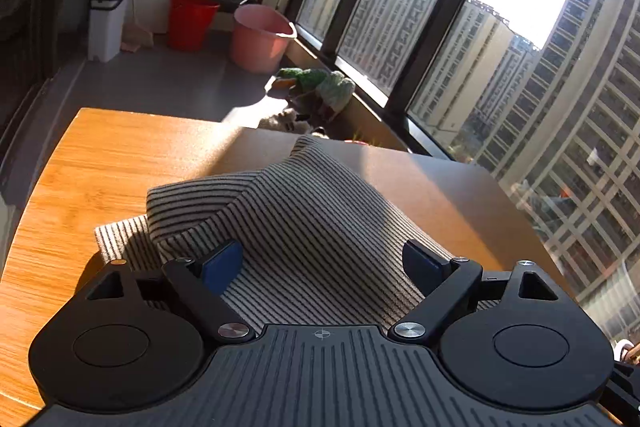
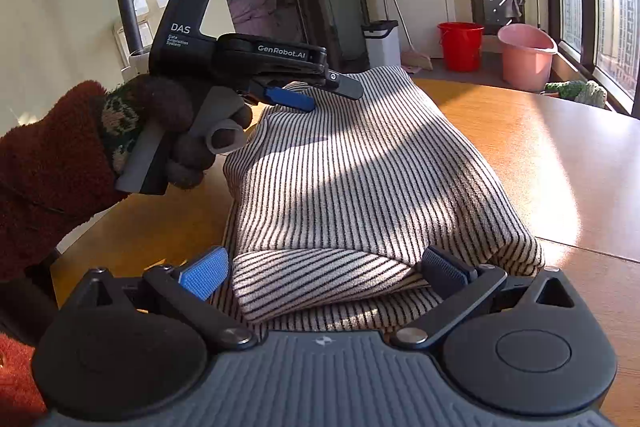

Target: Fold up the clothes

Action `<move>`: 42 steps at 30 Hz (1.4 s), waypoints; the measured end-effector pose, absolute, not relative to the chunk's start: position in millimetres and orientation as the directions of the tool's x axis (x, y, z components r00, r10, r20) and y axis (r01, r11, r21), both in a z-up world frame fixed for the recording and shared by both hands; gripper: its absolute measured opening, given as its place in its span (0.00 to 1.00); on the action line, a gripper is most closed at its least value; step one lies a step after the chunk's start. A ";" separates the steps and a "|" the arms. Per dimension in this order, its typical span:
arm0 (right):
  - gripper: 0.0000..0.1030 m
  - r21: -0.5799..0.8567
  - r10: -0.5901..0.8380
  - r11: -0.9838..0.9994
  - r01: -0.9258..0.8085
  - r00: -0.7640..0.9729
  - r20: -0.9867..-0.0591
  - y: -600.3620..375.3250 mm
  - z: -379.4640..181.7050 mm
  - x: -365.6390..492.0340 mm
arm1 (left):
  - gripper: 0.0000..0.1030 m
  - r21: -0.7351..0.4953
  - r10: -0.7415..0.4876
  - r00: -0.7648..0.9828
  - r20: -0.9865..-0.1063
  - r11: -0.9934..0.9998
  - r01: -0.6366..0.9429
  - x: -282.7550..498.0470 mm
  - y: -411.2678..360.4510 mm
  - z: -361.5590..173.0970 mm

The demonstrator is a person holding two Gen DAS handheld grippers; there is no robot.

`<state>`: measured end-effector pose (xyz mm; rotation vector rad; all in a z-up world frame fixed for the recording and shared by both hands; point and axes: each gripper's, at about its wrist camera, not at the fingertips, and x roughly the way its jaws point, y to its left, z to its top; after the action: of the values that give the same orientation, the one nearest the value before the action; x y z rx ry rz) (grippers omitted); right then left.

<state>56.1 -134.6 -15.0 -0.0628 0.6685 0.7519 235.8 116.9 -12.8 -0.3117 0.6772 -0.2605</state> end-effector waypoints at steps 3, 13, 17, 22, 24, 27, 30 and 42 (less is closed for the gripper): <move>1.00 0.168 0.579 0.789 -0.591 0.623 -0.525 -154.9 -0.2 58.4 | 0.90 -0.408 -0.360 0.751 -0.553 0.903 0.133 209.1 126.2 -3.5; 0.88 0.196 0.484 0.865 -0.463 0.665 -0.568 -173.9 -16.9 109.3 | 0.73 -0.404 -0.482 0.648 -0.590 0.871 0.279 145.8 92.6 -13.9; 0.88 0.202 0.478 0.868 -0.453 0.655 -0.586 -167.2 -33.0 96.3 | 0.67 -0.294 -0.409 0.656 -0.634 0.912 0.285 161.7 84.8 -27.8; 0.88 0.218 0.503 0.851 -0.478 0.620 -0.602 -164.9 -31.3 74.2 | 0.71 -0.257 -0.399 0.667 -0.629 0.917 0.306 173.9 76.4 -28.6; 0.89 0.160 0.502 0.833 -0.530 0.600 -0.623 -158.1 -30.2 60.4 | 0.73 -0.242 -0.392 0.671 -0.629 0.919 0.310 176.5 72.8 -28.6; 0.89 0.059 0.484 0.802 -0.594 0.589 -0.647 -149.0 -27.6 40.5 | 0.75 -0.220 -0.382 0.677 -0.629 0.923 0.317 180.3 67.3 -28.7; 0.89 0.050 0.491 0.807 -0.588 0.623 -0.609 -155.4 -11.8 34.5 | 0.77 -0.197 -0.372 0.683 -0.629 0.926 0.323 184.2 61.8 -28.7; 0.36 0.312 0.594 0.800 -0.512 0.599 -0.537 -159.8 -5.1 106.7 | 0.87 -0.339 -0.495 0.717 -0.491 0.867 0.366 173.2 76.5 2.3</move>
<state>106.7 -159.8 -5.1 0.1304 0.6706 0.6433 173.2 76.5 2.3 -0.2242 0.6053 -0.4807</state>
